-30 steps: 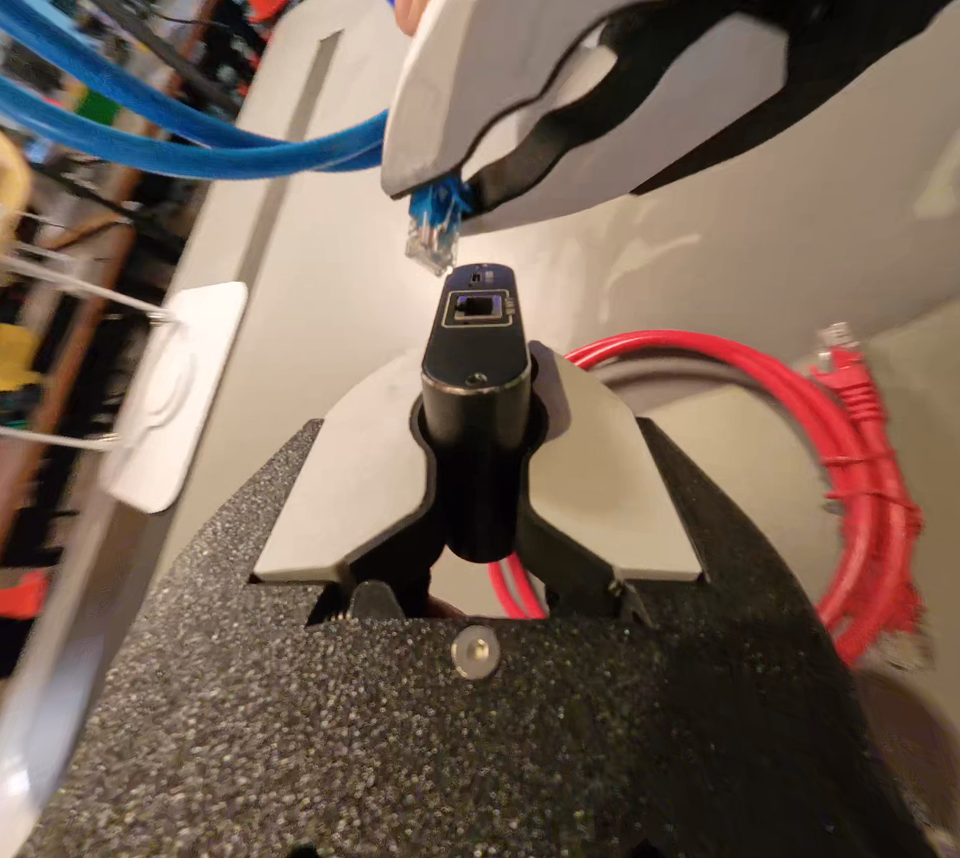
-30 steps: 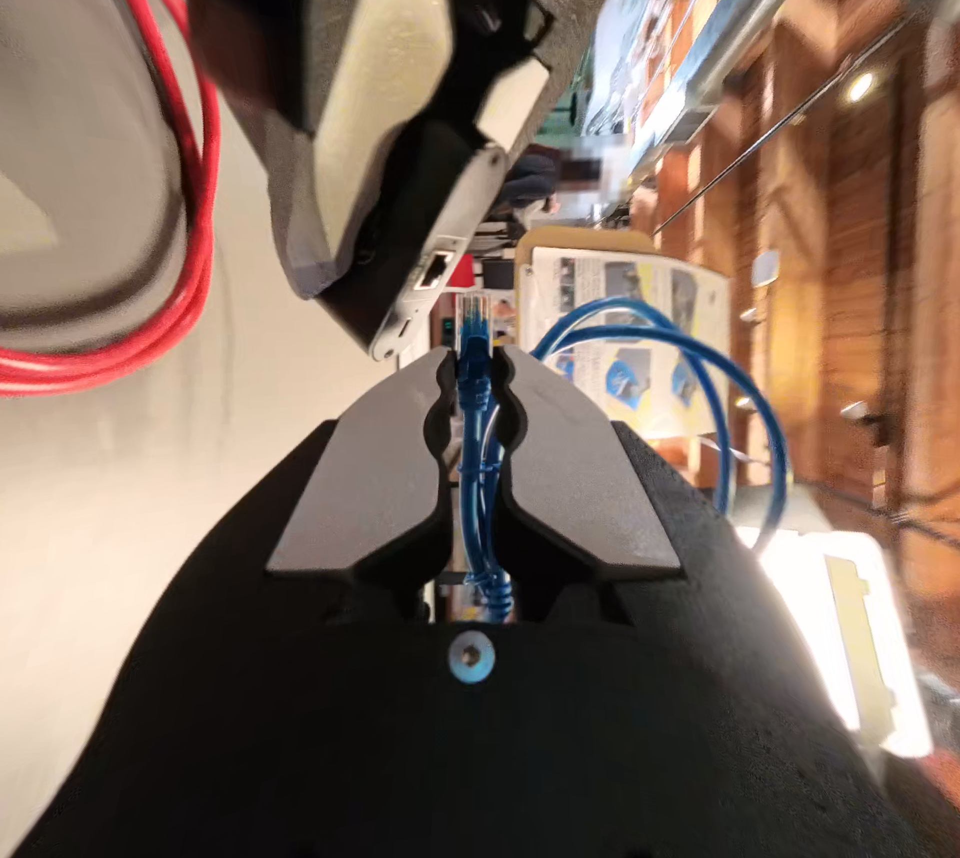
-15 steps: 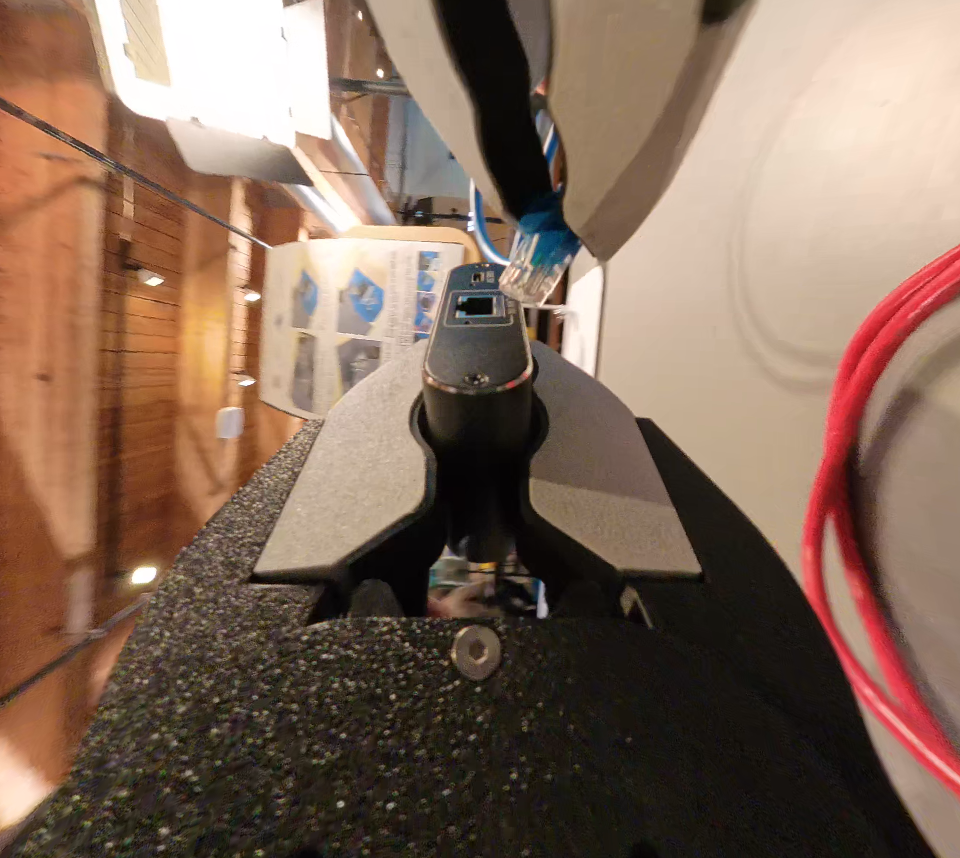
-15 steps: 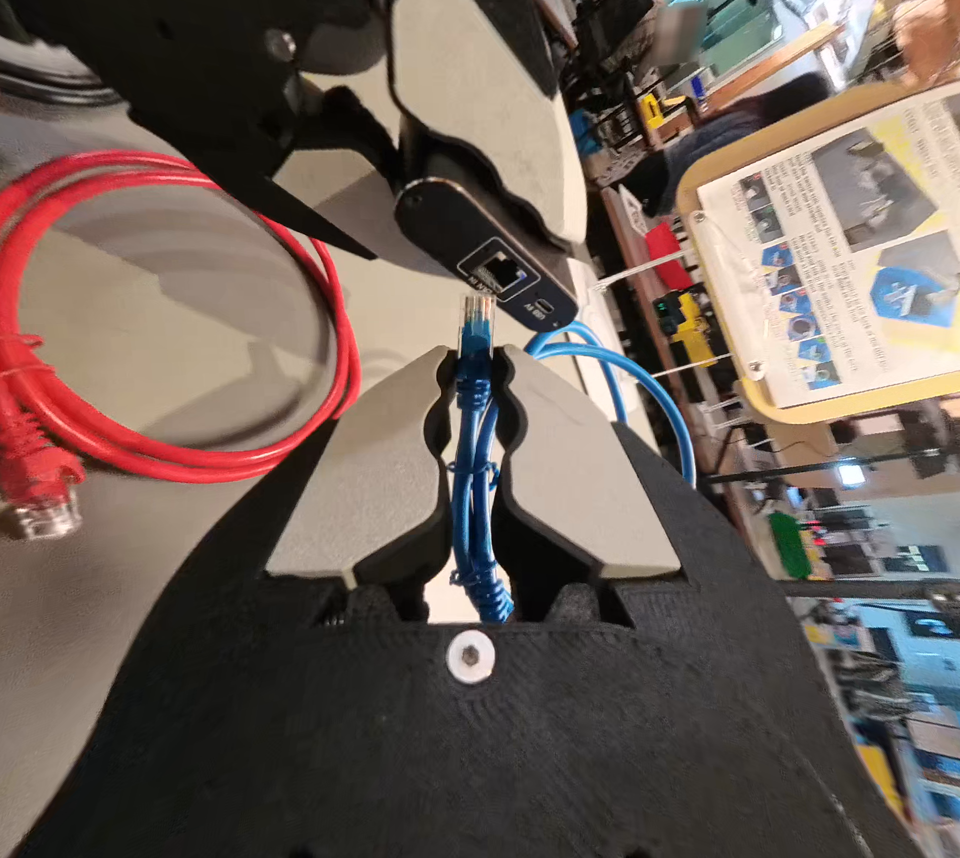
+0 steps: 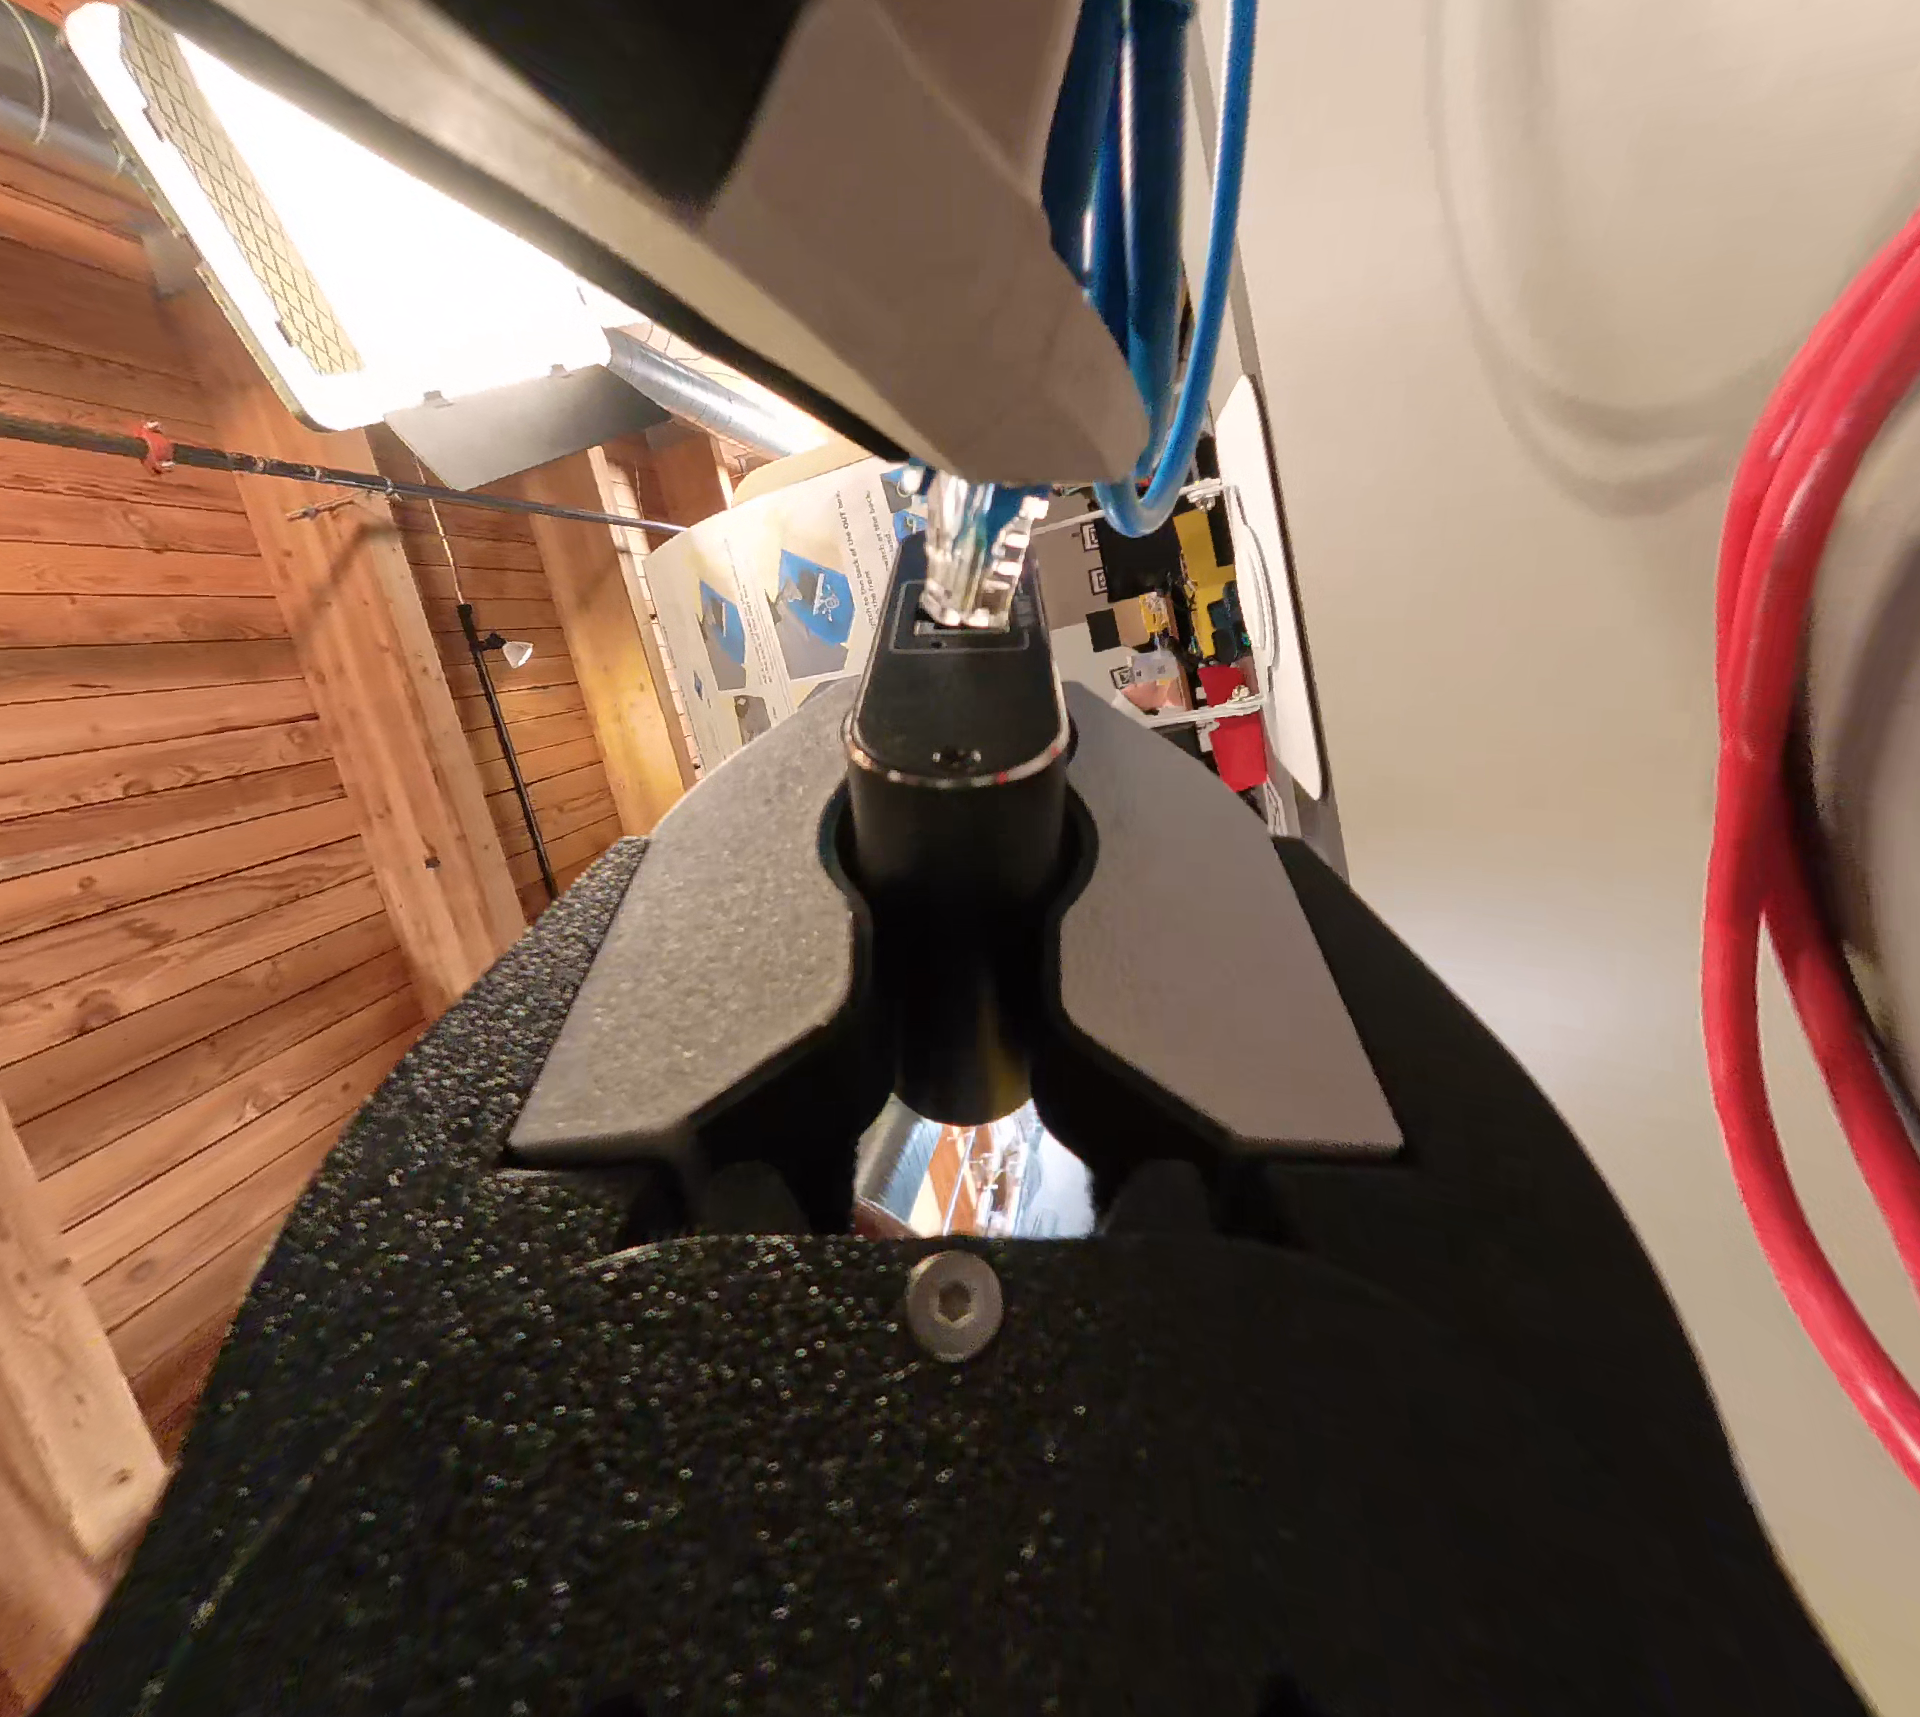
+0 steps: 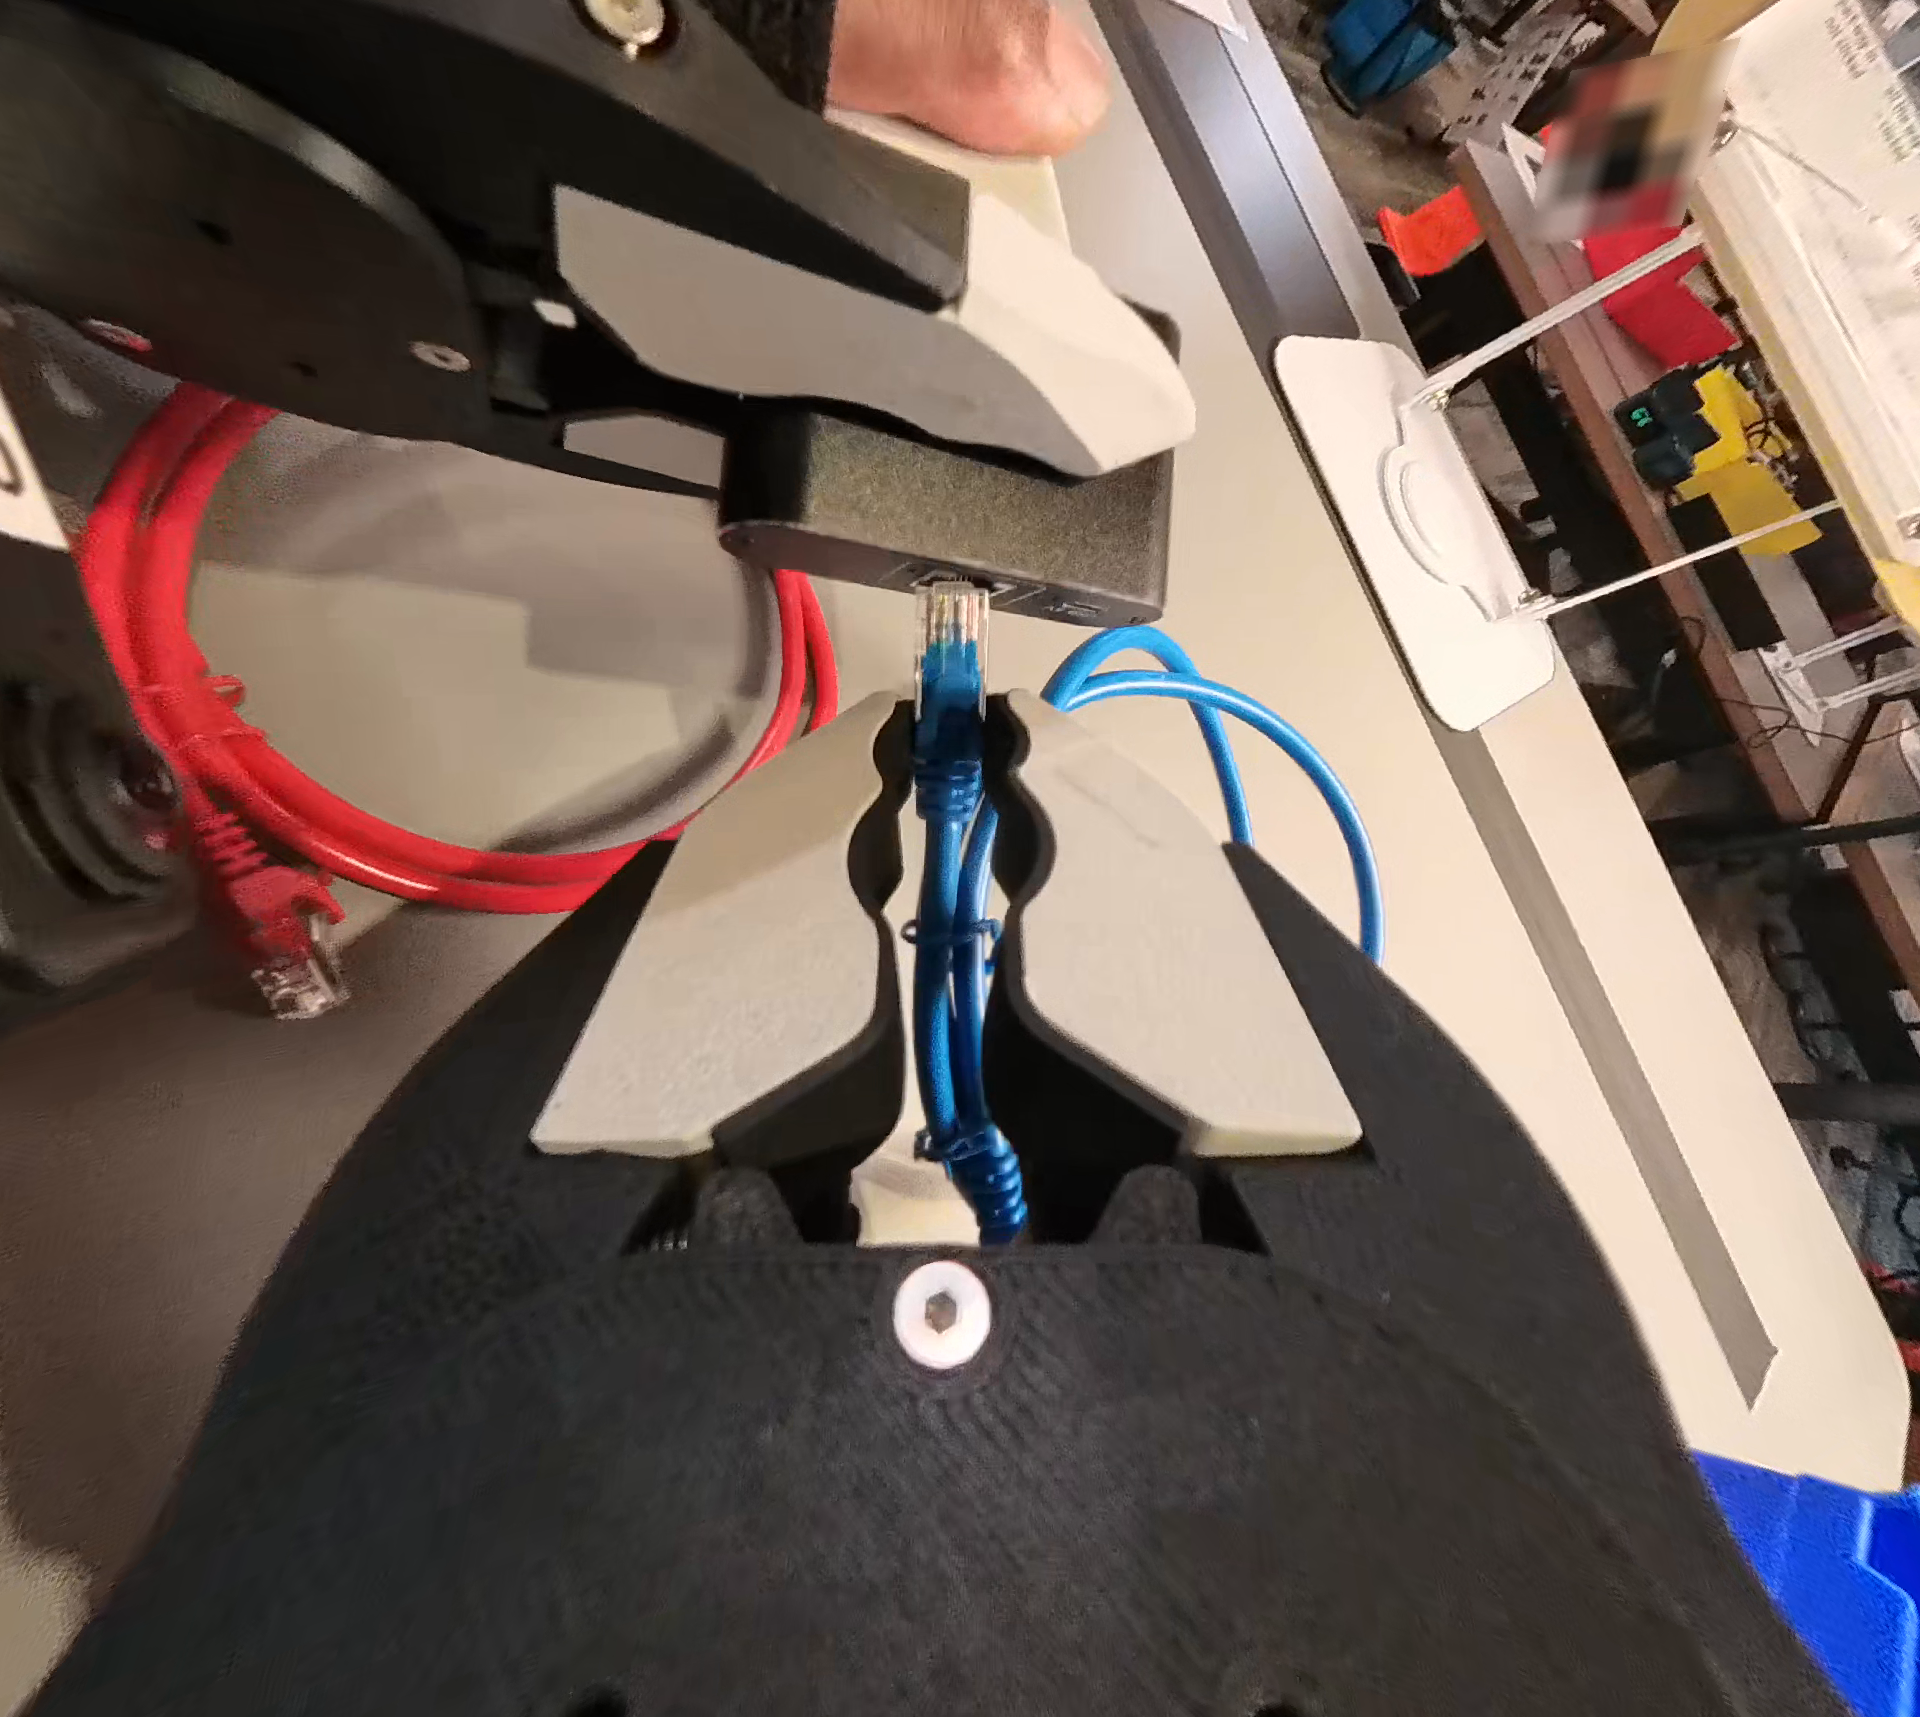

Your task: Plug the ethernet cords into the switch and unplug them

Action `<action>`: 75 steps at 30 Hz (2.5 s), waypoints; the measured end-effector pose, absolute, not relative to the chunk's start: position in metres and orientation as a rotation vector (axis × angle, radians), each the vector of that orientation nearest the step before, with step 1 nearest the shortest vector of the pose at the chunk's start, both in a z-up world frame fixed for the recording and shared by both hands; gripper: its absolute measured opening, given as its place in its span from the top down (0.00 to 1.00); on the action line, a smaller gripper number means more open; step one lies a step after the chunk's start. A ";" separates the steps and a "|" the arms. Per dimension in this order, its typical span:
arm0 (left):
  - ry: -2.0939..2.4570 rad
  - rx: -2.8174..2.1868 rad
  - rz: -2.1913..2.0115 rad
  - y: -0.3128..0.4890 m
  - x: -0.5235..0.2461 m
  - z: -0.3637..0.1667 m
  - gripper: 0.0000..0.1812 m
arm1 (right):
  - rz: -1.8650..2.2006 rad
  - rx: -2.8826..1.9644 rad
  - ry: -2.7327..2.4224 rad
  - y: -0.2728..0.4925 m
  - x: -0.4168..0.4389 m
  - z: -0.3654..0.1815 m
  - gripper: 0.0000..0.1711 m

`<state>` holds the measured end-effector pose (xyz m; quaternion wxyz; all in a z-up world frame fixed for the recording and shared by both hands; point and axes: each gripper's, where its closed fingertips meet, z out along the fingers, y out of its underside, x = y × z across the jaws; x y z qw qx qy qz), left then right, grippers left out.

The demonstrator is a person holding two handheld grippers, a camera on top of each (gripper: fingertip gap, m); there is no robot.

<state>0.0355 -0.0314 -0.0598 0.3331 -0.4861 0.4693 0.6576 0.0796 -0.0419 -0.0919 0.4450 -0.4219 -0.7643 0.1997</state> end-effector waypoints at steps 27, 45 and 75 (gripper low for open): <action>1.338 -1.300 1.831 -0.023 0.040 -0.082 0.83 | 0.454 -1.291 -1.952 -0.031 0.086 -0.119 0.93; 1.420 -1.271 1.868 -0.018 0.048 -0.096 0.84 | 0.501 -1.422 -2.030 -0.029 0.094 -0.135 0.93; 1.303 -1.461 1.613 -0.020 0.043 -0.104 0.84 | 0.688 -1.459 -2.010 -0.034 0.093 -0.127 0.93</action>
